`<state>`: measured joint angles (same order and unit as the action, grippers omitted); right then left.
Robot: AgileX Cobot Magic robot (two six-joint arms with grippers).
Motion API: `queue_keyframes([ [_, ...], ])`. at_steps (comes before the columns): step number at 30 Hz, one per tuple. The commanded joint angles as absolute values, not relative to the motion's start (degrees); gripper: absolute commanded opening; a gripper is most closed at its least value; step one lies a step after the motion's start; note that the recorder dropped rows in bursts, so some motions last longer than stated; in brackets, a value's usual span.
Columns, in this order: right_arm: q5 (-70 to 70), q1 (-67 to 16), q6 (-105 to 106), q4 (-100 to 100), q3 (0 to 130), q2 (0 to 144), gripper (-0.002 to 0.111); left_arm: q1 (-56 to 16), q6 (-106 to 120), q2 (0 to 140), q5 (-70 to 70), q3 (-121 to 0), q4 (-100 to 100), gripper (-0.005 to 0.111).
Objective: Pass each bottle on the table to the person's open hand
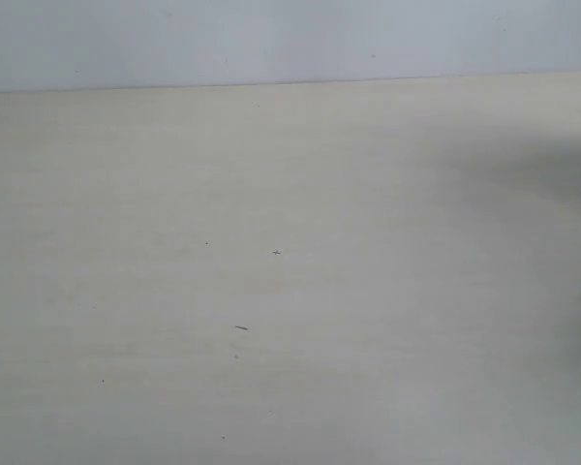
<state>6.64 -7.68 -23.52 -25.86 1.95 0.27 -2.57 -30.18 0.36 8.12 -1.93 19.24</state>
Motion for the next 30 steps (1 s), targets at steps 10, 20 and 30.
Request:
queue_keyframes([
  [10,2.1,-3.2,-24.7,-25.5,0.0,0.0,0.0,-3.0,-30.2,0.0,8.0,-2.0,19.3,0.01],
  [20,2.6,-3.2,-14.1,-11.1,0.0,0.0,0.0,-3.0,-30.2,0.0,8.0,-2.0,19.3,0.01],
  [30,3.6,0.8,-6.0,-2.1,0.0,0.0,0.0,-3.0,-30.2,0.0,8.0,-2.0,19.3,0.01],
])
